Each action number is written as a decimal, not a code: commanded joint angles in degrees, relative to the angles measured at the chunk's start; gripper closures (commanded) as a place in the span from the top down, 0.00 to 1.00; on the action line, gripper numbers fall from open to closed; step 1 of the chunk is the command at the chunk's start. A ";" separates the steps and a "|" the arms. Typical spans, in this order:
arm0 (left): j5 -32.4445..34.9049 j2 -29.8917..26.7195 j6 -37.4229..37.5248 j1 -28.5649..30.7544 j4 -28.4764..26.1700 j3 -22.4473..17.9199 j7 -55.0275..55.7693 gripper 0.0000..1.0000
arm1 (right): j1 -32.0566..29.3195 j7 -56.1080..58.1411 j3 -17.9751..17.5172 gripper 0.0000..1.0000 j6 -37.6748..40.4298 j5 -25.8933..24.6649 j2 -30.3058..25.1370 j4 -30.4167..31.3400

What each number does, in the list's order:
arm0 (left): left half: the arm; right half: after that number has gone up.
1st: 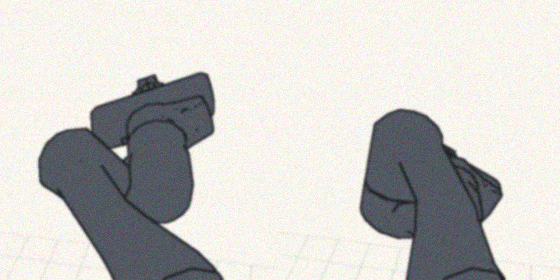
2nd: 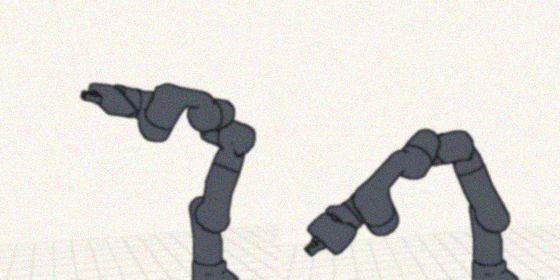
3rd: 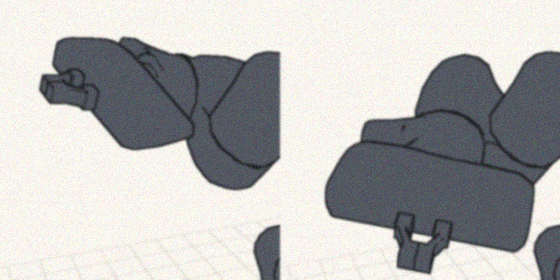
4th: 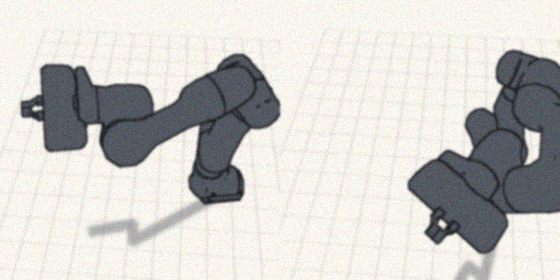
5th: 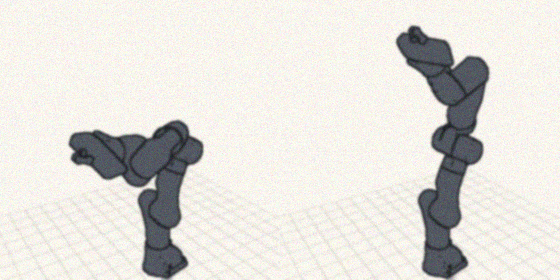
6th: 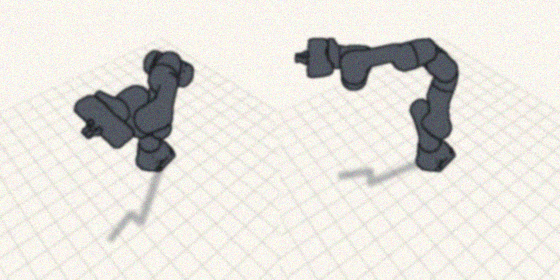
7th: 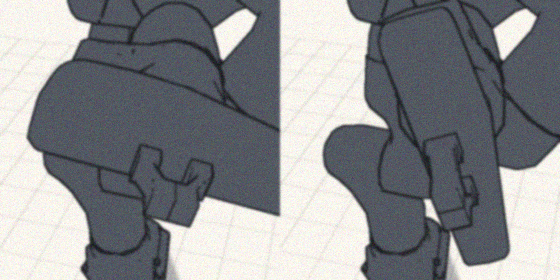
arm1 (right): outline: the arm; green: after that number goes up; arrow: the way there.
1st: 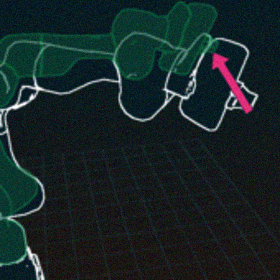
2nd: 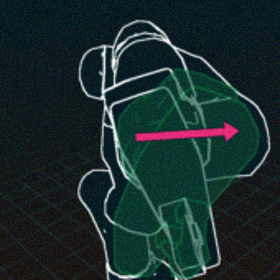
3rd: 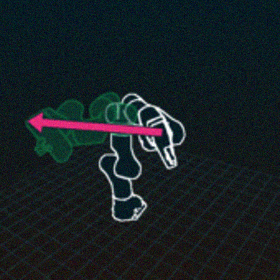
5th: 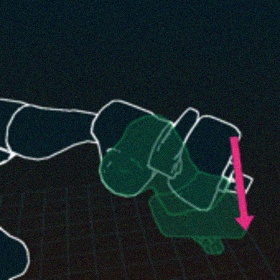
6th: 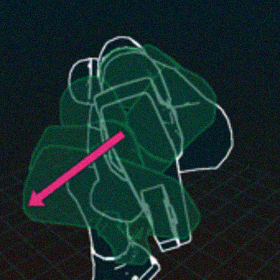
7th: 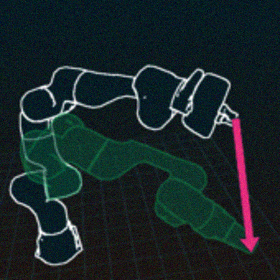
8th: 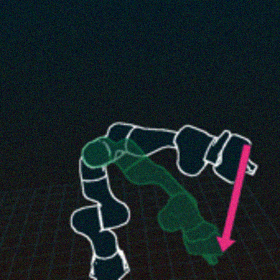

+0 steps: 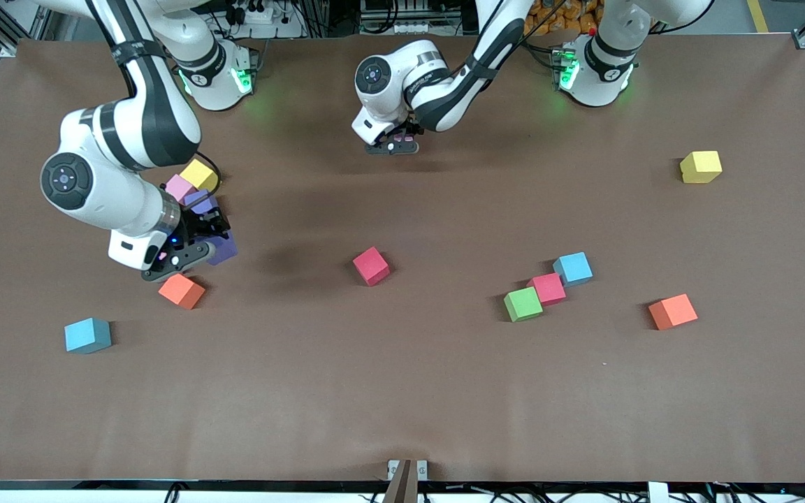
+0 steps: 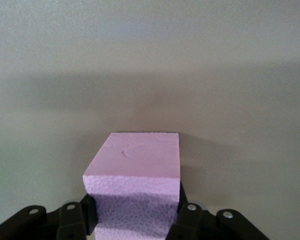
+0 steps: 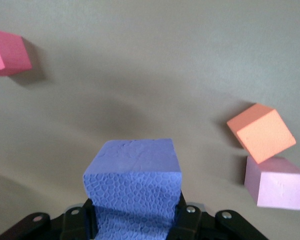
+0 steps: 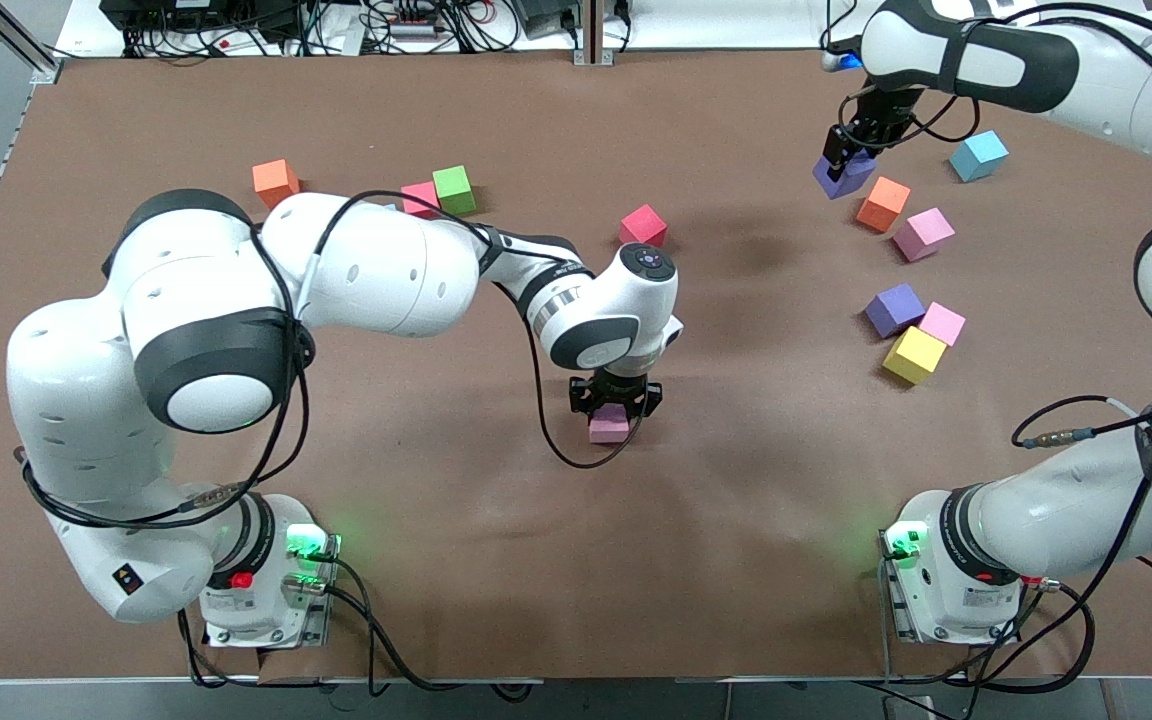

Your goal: Form number 2 with 11 blocks

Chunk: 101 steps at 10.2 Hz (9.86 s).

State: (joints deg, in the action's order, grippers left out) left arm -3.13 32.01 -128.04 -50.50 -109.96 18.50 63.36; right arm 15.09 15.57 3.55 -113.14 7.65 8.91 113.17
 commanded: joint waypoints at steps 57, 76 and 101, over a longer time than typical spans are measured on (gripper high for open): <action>6.73 -3.69 0.59 40.22 0.28 -14.02 -39.20 0.31 | 78.96 7.45 21.33 1.00 -36.19 7.56 10.53 19.55; -15.59 -25.24 -8.60 31.95 -26.16 4.85 37.51 0.06 | 58.04 2.68 38.56 1.00 -21.77 6.76 13.66 0.67; -15.07 -19.44 -27.26 31.61 -33.30 23.33 68.30 0.11 | 48.81 0.34 26.51 0.21 -28.72 28.91 28.11 -13.41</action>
State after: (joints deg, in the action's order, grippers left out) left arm -17.85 12.38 -153.97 -19.12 -142.60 41.19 131.10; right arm 65.02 15.30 29.89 -144.39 35.27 40.01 99.90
